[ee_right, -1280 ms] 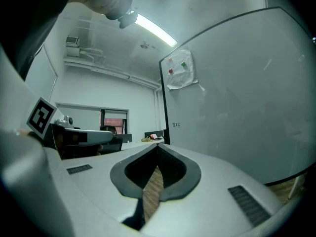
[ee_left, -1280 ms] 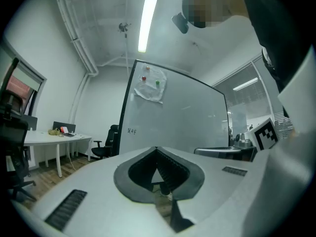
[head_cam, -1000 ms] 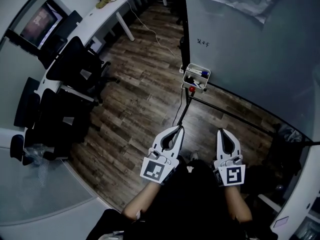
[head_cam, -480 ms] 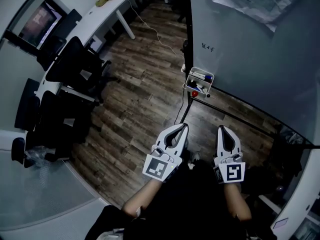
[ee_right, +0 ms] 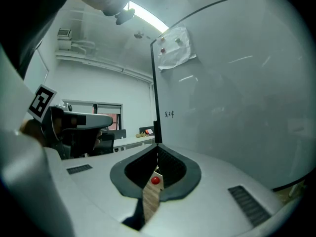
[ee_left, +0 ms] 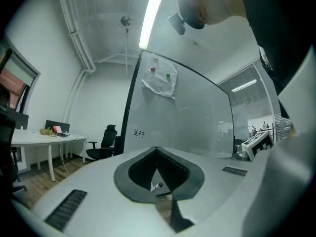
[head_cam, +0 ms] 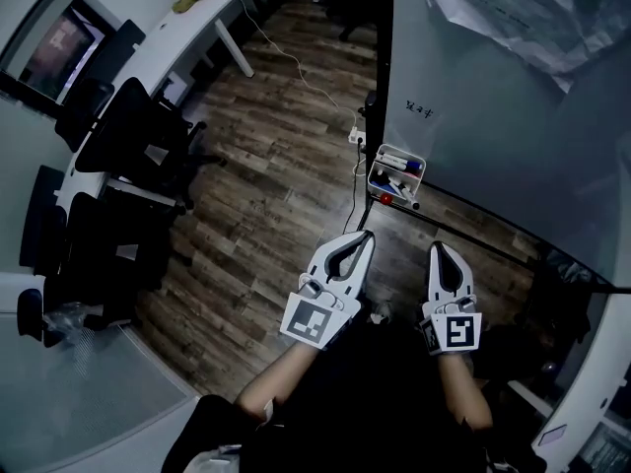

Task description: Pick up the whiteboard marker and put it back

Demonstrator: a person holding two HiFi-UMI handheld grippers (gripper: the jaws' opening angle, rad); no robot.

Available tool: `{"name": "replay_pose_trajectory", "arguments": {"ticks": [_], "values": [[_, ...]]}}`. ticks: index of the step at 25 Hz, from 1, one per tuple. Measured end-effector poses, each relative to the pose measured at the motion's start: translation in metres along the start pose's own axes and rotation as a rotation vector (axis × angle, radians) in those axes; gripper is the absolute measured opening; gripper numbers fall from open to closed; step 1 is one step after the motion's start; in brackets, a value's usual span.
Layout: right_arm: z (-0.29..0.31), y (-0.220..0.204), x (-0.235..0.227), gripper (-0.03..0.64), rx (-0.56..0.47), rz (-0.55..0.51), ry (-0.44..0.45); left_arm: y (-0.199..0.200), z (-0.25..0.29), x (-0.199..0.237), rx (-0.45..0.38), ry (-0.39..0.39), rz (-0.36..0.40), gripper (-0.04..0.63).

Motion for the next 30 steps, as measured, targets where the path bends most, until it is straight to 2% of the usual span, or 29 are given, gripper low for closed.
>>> {"name": "replay_pose_trajectory", "arguments": {"ticks": [12,18,25,30], "values": [[0.038,-0.018,-0.012,0.015,0.041,0.02,-0.024,-0.018,0.024,0.025,0.044,-0.015,-0.04,0.008],[0.046,-0.032,-0.017,0.017,0.105,0.02,-0.036,-0.03,0.034,0.032,0.068,-0.026,-0.061,0.008],[0.063,-0.036,-0.021,0.018,0.08,0.056,-0.046,-0.041,0.047,0.045,0.097,-0.033,-0.083,0.008],[0.072,-0.049,-0.029,0.071,0.122,0.054,-0.004,-0.047,0.057,0.055,0.115,-0.031,-0.094,0.008]]}}
Point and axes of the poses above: the fingertips, and each gripper's own axes: z forward along the fingers, x to its left, y out of its top, the point moved 8 cm from there along -z, backward along the fingers, and after that the axes turned 8 degrees about z, right-handed, at the moved point
